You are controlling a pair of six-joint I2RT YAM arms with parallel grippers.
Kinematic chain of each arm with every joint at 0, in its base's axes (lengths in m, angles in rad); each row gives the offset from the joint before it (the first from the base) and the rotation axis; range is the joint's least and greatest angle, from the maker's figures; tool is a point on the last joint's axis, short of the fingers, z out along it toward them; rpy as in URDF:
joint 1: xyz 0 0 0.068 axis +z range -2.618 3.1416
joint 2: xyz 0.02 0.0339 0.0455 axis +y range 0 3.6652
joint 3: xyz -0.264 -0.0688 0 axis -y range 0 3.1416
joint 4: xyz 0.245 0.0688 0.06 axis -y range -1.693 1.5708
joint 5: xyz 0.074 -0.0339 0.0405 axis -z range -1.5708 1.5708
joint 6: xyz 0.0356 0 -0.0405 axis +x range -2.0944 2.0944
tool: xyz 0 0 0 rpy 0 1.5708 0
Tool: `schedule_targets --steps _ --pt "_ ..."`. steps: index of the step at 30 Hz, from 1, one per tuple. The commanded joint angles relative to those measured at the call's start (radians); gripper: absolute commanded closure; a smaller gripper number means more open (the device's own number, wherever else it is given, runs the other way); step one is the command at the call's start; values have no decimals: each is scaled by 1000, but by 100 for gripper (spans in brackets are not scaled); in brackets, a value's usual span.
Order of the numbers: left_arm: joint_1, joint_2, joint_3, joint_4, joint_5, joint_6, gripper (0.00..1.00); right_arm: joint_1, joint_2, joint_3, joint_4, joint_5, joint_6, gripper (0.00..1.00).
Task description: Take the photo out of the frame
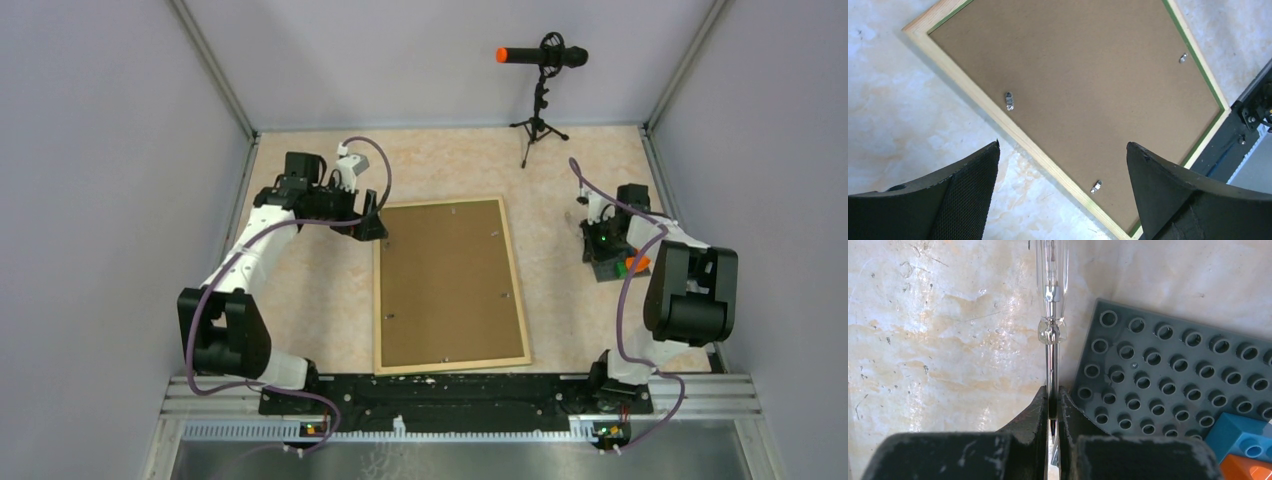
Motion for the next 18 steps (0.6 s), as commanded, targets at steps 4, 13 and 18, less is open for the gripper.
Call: schedule_targets --steps 4,13,18 --pt "16 13 -28 12 -48 44 1 -9 -1 -32 -90 49 -22 91" --pt "24 40 -33 9 -97 44 1 -2 -6 -42 -113 35 -9 78" --pt "29 42 -48 8 -155 59 1 2 -21 -39 -119 31 -2 68"
